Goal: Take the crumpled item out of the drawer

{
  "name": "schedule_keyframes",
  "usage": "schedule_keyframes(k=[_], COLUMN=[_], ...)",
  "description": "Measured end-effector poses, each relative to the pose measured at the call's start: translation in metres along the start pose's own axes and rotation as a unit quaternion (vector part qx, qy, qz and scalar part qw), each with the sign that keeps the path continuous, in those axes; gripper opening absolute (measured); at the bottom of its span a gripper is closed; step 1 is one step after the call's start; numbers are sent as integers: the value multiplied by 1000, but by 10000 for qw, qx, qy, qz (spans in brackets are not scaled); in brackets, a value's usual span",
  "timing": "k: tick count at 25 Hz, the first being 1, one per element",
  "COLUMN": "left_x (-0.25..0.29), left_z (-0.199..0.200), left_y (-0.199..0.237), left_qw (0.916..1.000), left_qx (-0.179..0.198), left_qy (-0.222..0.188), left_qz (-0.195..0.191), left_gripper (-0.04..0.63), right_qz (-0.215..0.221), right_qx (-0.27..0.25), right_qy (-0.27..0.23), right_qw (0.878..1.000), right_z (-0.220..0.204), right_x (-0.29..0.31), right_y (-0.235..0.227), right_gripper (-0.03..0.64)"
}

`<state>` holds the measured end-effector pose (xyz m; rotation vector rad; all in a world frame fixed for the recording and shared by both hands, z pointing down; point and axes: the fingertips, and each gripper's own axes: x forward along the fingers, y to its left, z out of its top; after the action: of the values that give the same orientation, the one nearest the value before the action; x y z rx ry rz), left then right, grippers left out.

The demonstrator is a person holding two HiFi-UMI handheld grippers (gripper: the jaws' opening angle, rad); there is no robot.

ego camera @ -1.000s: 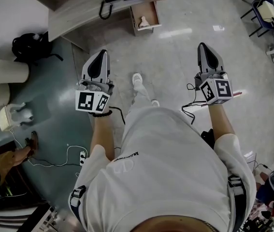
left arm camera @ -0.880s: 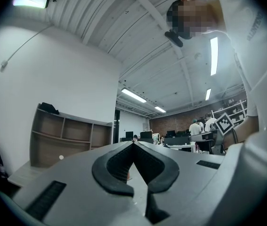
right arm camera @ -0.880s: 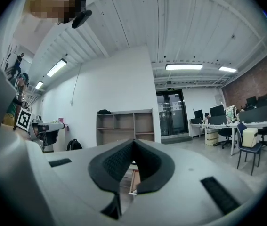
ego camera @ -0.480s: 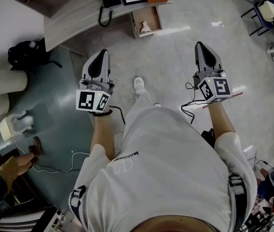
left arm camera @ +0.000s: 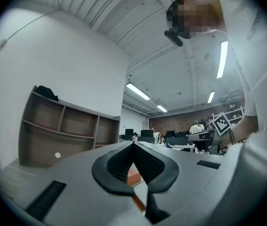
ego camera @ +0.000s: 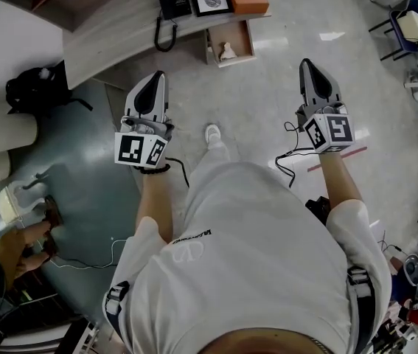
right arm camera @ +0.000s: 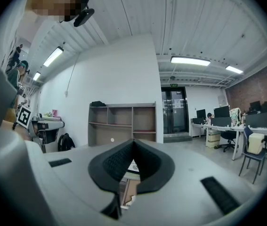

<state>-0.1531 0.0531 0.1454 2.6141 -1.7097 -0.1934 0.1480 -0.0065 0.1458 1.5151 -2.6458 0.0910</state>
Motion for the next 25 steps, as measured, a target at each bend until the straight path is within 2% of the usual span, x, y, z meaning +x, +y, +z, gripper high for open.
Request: schedule_keyframes(k=[12,17,25], left_x=[58,84,134], left_z=[-20,-33,-78], left_y=[58,57,45], left_qw=[9994,9987,9972], left_qx=[-138,-146,-234], left_qy=[155,284,614], left_qz=[-280,-404,-346], left_gripper=[-2,-2,-2], right_qz=[-124,-6,421], right_qx=[-94,-134,152], right_qy=[184,444,843], right_qw=[9997,9989,9954], right_z=[-15,-40,-92], right_x=[78,98,145], right_y=[-2,-11,-26], right_gripper=[-2,-2,-2])
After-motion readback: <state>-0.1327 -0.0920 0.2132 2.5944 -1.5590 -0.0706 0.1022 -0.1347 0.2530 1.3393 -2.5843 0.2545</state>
